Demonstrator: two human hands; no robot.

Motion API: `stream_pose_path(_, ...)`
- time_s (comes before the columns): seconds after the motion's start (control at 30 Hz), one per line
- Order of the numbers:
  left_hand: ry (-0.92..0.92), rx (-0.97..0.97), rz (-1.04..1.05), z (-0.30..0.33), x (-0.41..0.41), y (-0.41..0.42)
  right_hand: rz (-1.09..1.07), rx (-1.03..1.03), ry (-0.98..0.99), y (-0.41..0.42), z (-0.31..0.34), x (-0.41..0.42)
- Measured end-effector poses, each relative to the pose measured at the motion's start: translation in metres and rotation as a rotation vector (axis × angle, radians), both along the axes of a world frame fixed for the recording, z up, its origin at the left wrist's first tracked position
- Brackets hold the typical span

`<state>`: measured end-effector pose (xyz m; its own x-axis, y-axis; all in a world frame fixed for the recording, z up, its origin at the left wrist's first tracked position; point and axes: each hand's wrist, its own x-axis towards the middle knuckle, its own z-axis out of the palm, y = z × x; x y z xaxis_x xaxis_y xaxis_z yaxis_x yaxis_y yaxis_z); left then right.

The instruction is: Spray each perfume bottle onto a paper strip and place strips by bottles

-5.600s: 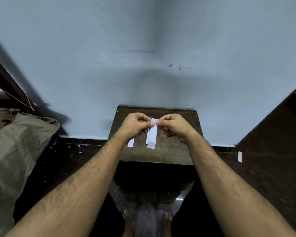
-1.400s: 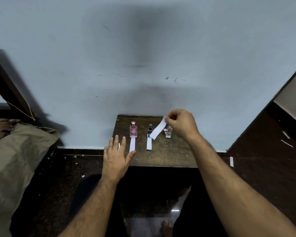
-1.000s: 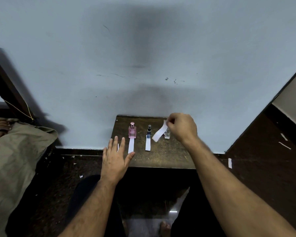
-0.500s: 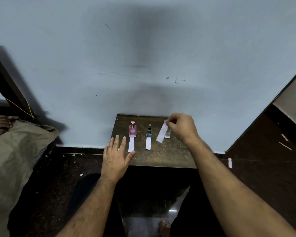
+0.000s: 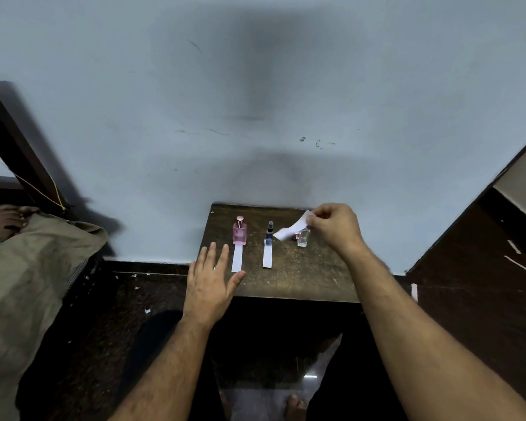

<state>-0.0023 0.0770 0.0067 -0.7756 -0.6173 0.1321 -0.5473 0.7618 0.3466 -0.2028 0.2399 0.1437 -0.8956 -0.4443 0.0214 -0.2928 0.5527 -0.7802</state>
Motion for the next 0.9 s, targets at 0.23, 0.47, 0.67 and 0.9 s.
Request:
stream_pose_path(0.23,0.011,-0.014,-0.016,0.001,0.001,0.001,0.103,-0.427,-0.401,0.008,0.011,0.006)
stream_pose_path(0.47,0.026,-0.002,-0.028,0.003,0.002,0.005,0.111,-0.517,-0.545,0.015,0.013,0.006)
stream_pose_path(0.67,0.122,0.031,-0.034,0.010,0.004,0.008,0.109,-0.475,-0.545,0.021,0.003,0.000)
stream_pose_path(0.9,0.313,0.091,-0.007,0.020,-0.006,0.008,0.100,-0.427,-0.585,0.022,-0.018,-0.007)
